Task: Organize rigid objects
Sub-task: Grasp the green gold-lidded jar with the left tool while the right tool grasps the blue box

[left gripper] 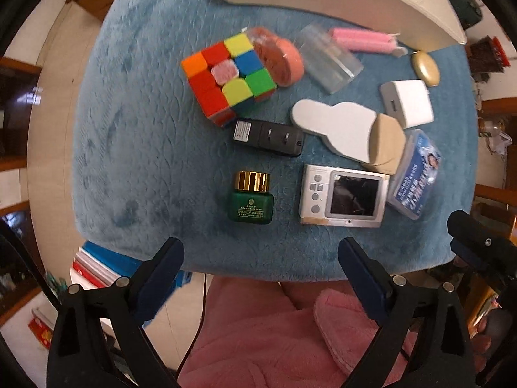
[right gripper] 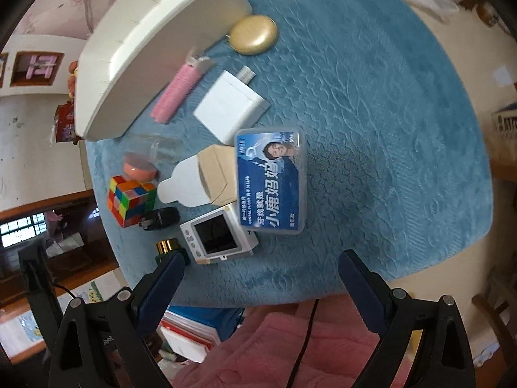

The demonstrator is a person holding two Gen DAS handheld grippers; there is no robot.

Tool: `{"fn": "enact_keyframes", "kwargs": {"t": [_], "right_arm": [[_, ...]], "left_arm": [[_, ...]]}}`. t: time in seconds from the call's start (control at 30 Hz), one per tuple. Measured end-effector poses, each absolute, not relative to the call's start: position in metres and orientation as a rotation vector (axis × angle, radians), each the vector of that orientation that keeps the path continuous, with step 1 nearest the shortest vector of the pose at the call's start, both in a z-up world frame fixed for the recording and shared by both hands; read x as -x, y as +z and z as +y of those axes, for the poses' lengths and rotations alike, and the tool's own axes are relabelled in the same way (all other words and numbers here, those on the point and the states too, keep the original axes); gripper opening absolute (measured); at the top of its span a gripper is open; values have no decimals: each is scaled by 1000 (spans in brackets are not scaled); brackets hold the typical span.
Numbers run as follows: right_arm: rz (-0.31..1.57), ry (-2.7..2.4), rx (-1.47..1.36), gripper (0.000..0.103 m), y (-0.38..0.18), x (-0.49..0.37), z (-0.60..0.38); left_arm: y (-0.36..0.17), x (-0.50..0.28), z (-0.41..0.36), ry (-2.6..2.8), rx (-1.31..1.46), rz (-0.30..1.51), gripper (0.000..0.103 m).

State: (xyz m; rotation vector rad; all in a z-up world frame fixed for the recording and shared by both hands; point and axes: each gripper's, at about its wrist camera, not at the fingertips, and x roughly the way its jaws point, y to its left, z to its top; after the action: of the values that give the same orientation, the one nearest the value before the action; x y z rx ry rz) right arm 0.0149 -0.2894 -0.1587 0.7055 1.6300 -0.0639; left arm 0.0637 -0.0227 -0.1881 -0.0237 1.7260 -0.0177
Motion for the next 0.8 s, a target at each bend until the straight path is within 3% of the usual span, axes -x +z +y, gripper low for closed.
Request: {"fn": "enact_keyframes", "kwargs": {"t": [0.5, 0.8], "right_arm": [[1732, -111, -788, 93, -208, -40, -292], [1759, -164, -758, 81, -222, -54, -289]], "left_arm": [[-250, -76, 5, 102, 164, 1888, 94], [-272, -90, 19, 121, 200, 1914, 83]]}}
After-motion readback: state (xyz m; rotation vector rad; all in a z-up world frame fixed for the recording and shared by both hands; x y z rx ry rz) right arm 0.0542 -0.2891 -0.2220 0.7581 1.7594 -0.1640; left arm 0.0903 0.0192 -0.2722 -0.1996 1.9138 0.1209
